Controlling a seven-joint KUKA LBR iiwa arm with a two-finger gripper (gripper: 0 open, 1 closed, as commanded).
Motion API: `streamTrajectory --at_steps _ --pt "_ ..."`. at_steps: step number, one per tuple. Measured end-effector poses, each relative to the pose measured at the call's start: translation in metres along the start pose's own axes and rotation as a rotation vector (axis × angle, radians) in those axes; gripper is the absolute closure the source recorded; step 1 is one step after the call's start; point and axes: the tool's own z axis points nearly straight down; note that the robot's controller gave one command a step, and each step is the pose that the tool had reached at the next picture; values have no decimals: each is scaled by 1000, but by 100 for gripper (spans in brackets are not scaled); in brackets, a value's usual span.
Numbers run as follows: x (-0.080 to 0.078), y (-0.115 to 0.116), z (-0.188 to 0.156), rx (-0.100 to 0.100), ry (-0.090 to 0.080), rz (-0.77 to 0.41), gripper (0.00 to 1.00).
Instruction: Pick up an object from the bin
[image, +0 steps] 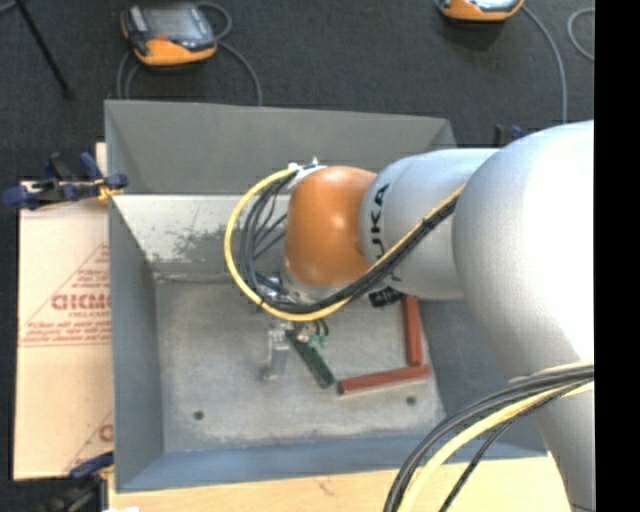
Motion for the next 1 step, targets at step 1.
streamTrajectory --at_steps 1 --pt "16 -10 -24 1 5 95 0"
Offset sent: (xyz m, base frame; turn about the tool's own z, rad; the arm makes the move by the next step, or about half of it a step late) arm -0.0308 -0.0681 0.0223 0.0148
